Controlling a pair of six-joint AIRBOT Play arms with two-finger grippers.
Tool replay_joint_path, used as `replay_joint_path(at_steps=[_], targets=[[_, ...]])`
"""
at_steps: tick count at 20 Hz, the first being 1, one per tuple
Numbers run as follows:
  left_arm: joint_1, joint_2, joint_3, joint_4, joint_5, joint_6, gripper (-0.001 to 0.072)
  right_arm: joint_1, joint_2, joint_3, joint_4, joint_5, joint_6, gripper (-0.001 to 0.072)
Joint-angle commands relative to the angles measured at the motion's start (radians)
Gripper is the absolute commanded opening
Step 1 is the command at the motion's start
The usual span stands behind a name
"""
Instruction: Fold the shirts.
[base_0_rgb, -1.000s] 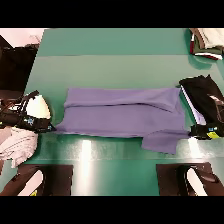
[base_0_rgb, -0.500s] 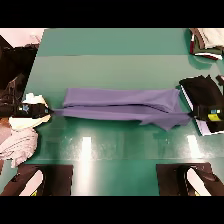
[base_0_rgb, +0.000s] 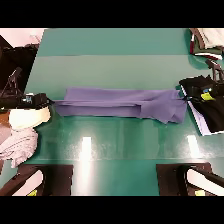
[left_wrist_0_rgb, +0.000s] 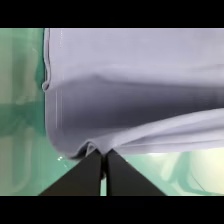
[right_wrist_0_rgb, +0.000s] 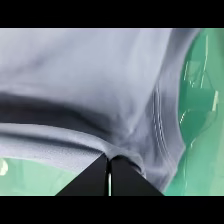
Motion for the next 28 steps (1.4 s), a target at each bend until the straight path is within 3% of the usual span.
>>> replay_joint_path(at_steps=[1,7,8,9,13,17,18,19,23,28], targets=[[0.000,-0.144,0.081,-0.033,0.006,0.028,0.0024,0.026,-0.093,0.065,0.003,-0.004,0.008,0.0015],[-0.015,-0.386,0.282,-0.152,0.021,0.102,0.0039,0.025,-0.169,0.112,0.018,-0.097,0.019,0.0041],[-0.034,-0.420,0.312,-0.148,0.038,0.094,0.0296,0.025,-0.179,0.112,0.047,-0.131,0.019,0.0274],[-0.055,-0.449,0.340,-0.150,0.054,0.072,0.0433,0.024,-0.188,0.112,0.084,-0.159,0.019,0.0460],[-0.122,-0.481,0.401,-0.136,0.141,0.068,0.0430,0.000,-0.196,0.112,0.138,-0.132,0.015,0.0478],[-0.123,-0.474,0.406,-0.124,0.032,0.067,0.0416,-0.107,-0.197,0.082,0.140,0.035,-0.090,0.0482],[-0.124,-0.474,0.406,-0.126,-0.011,0.068,0.0184,-0.136,-0.197,0.060,0.140,0.050,-0.108,0.0516],[-0.124,-0.474,0.406,-0.126,-0.042,0.073,0.0034,-0.167,-0.197,0.027,0.140,0.052,-0.119,0.0606],[-0.124,-0.474,0.405,-0.127,-0.109,0.067,0.0024,-0.254,-0.226,-0.070,0.162,0.016,-0.202,0.0622],[-0.124,-0.474,0.405,-0.127,-0.150,0.040,0.0024,-0.246,-0.364,-0.015,0.254,0.042,-0.272,0.0620]])
